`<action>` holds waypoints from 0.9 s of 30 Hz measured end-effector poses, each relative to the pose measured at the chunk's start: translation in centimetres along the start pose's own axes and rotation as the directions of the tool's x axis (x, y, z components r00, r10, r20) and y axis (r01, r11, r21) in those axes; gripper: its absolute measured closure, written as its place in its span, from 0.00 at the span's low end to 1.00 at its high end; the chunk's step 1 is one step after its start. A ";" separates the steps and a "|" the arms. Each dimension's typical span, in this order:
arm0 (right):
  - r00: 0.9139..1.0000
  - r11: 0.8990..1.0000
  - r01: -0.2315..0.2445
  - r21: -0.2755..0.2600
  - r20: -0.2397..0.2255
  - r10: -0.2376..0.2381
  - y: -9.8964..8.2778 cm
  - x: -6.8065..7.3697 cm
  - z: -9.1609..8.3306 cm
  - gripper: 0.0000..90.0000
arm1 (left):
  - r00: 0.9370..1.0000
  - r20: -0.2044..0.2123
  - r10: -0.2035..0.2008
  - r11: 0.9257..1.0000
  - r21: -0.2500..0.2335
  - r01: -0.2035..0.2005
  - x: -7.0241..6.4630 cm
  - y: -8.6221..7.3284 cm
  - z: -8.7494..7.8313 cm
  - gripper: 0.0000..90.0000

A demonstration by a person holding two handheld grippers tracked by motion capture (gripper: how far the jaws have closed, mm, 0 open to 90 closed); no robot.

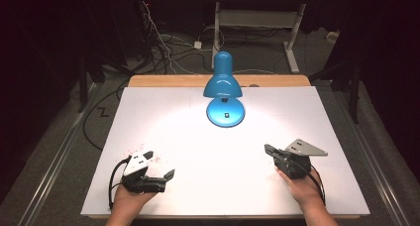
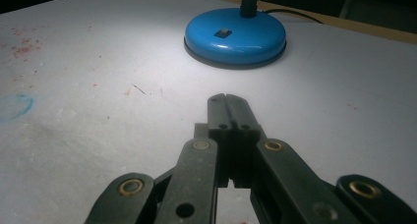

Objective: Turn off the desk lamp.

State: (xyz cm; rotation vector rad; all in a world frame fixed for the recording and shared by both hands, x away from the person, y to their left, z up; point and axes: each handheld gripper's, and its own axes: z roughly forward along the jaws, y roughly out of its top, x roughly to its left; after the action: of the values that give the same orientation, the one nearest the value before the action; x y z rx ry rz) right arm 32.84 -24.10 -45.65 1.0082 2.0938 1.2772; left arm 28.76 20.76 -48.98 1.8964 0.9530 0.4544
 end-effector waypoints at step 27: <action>0.999 1.000 -0.012 0.021 -0.040 0.012 3.4 -1.1 6.5 1.00 | 0.999 0.034 -0.043 0.999 -0.025 0.043 0.9 0.3 0.1 0.00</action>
State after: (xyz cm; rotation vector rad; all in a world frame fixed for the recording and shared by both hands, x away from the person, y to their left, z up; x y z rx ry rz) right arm 39.35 -20.53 -45.47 1.0136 2.1386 1.2935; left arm 29.55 21.36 -48.85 1.8516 0.9602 0.4067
